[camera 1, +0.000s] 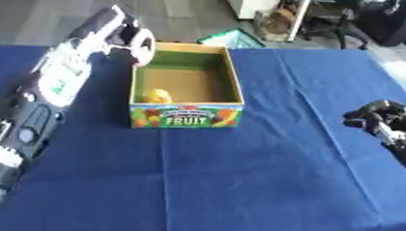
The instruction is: Pick up objects on the table and place them in the box.
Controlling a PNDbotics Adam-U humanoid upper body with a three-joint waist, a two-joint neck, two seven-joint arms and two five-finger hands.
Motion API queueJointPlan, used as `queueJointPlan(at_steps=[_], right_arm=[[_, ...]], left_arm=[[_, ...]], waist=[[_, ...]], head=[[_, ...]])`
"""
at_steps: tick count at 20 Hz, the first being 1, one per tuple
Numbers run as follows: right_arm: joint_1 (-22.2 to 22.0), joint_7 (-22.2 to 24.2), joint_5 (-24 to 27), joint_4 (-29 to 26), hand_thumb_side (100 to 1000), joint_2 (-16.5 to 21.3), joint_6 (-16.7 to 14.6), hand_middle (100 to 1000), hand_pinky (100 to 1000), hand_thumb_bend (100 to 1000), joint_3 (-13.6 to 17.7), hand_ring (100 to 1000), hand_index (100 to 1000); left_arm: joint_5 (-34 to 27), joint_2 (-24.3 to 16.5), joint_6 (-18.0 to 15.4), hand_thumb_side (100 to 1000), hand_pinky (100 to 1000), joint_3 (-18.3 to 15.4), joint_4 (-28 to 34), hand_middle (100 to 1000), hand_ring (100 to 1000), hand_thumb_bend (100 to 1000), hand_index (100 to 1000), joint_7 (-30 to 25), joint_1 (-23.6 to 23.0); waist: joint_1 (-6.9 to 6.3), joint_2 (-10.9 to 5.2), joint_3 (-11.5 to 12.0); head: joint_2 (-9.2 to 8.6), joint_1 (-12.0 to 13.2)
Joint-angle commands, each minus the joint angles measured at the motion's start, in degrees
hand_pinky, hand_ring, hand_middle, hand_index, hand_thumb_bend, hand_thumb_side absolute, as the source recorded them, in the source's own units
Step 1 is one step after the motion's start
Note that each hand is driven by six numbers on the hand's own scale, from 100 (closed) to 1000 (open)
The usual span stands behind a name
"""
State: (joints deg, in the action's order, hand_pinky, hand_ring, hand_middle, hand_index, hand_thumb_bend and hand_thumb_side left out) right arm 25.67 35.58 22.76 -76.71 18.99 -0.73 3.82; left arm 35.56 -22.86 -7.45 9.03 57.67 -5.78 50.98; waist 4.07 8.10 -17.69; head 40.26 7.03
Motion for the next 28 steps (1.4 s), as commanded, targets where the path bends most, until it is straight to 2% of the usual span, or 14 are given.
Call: queueJointPlan(at_steps=[1,2,3,4,5,6,9,12,15,17,19,23,25,28], right_arm=[[1.05,0.35,0.20,-0.92,100,0.75,-0.13,570,801,100,0.06,754,630],[1.04,0.34,0.17,-0.90,100,0.71,-0.11,570,801,100,0.09,754,630],[1.01,0.32,0.13,-0.89,100,0.69,-0.10,570,801,100,0.12,754,630],[1.00,0.30,0.09,-0.88,100,0.67,-0.09,570,801,100,0.14,754,630],[0.99,0.28,0.07,-0.88,100,0.67,-0.09,569,800,100,0.17,754,630],[0.96,0.26,0.06,-0.88,100,0.70,-0.08,569,800,100,0.20,754,629],[0.96,0.21,0.12,-0.92,100,0.71,0.00,569,800,100,0.29,754,629],[0.95,0.16,0.13,-0.97,100,0.82,0.06,569,800,100,0.36,754,629],[0.84,-0.02,0.14,-1.00,100,1.13,0.05,569,800,100,0.58,754,629],[0.64,-0.19,0.08,-0.98,100,1.46,0.04,569,800,100,0.76,754,629],[0.40,-0.35,0.04,-0.98,100,1.84,0.02,569,800,100,0.95,754,629],[0.23,-0.66,0.23,-1.24,100,2.24,0.16,569,800,100,1.31,754,628],[-0.02,-0.63,0.34,-1.48,100,2.43,0.29,569,800,100,1.29,754,628],[-0.57,-0.58,0.44,-1.90,100,2.73,0.46,569,799,100,1.34,753,628]], left_arm=[[1.17,0.57,-1.17,339,652,0.26,-1.32,590,580,407,707,3.51,1.28],[1.41,0.78,-1.72,432,674,0.34,-1.50,660,624,544,761,4.27,1.08],[1.25,0.97,-2.21,498,695,0.21,-1.53,737,675,636,825,5.31,0.89],[0.50,1.11,-2.71,524,719,0.03,-1.38,772,710,662,862,6.76,0.73],[-0.62,1.14,-3.24,580,749,-0.10,-1.09,808,747,632,894,8.42,0.58],[-1.98,1.07,-3.69,592,761,-0.15,-0.70,823,761,609,904,10.15,0.46],[-5.60,0.50,-4.38,576,771,0.21,0.76,832,770,595,901,13.68,0.11],[-8.73,-0.57,-4.43,564,770,0.78,3.36,832,766,580,894,14.24,-0.68],[-14.11,-2.76,-3.77,545,757,0.98,8.71,806,747,531,872,14.08,-2.53],[-19.91,-5.01,-2.58,522,730,0.68,13.72,759,707,380,841,13.22,-4.74],[-27.28,-7.36,-0.79,547,707,-0.30,19.24,717,668,291,820,11.44,-7.77],[-41.76,-11.31,3.10,589,695,-4.37,29.81,671,638,220,801,7.66,-15.59],[-45.61,-12.90,4.75,610,695,-6.29,33.94,666,636,180,796,5.37,-19.85],[-48.12,-13.69,6.24,650,693,-9.26,38.18,649,627,118,793,0.93,-26.10]], waist=[[0.02,-0.71,-0.28],[0.01,-0.67,-0.34],[0.00,-0.64,-0.35],[-0.01,-0.62,-0.35],[-0.02,-0.61,-0.32],[-0.05,-0.61,-0.27],[-0.13,-0.64,-0.03],[-0.19,-0.71,0.44],[-0.38,-0.79,1.13],[-0.60,-0.90,1.73],[-0.85,-1.07,2.40],[-1.25,-1.23,3.76],[-1.40,-1.42,4.36],[-1.77,-1.52,5.39]], head=[[-0.47,0.48],[-0.57,0.43],[-0.63,0.37],[-0.68,0.31],[-0.71,0.22],[-0.72,0.13],[-0.79,-0.09],[-0.84,-0.40],[-0.83,-0.94],[-0.77,-1.37],[-0.65,-1.77],[-0.39,-2.05],[0.05,-2.27],[0.38,-2.25]])
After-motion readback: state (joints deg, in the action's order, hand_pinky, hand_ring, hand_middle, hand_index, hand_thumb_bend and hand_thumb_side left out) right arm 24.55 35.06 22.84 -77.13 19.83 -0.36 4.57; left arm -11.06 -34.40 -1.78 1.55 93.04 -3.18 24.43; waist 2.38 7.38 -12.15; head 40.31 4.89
